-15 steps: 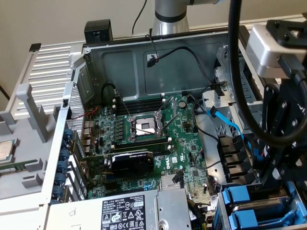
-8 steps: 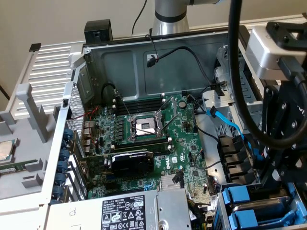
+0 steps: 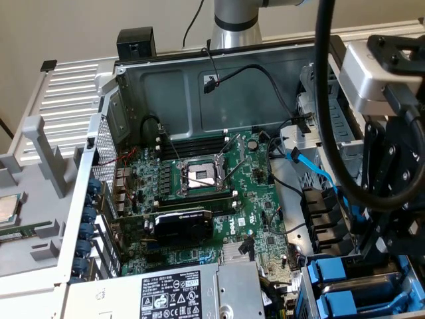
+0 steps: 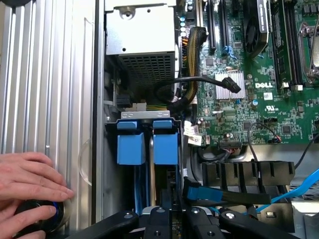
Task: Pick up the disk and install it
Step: 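Insert the first disk wire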
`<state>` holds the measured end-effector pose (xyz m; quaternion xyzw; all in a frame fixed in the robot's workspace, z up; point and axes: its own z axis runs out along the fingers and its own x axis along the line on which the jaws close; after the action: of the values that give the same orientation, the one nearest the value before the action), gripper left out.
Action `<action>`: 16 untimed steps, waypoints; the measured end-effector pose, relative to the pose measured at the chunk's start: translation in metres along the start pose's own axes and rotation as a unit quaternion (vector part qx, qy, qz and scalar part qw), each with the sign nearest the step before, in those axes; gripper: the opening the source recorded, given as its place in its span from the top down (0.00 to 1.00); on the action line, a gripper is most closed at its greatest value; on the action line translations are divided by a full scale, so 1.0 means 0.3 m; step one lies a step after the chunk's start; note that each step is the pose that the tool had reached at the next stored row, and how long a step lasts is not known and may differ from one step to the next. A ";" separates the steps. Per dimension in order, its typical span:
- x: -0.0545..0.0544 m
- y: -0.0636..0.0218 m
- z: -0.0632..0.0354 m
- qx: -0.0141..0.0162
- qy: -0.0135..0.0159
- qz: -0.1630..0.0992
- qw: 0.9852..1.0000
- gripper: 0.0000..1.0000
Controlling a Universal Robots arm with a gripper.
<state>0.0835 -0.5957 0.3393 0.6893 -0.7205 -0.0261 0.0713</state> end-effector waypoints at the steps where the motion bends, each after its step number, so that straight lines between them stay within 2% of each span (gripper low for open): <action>1: 0.000 0.000 0.000 0.000 0.000 0.000 1.000 0.83; 16: -0.008 -0.001 0.005 0.000 -0.001 0.006 1.000 0.83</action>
<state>0.0836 -0.5936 0.3378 0.6850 -0.7246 -0.0266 0.0710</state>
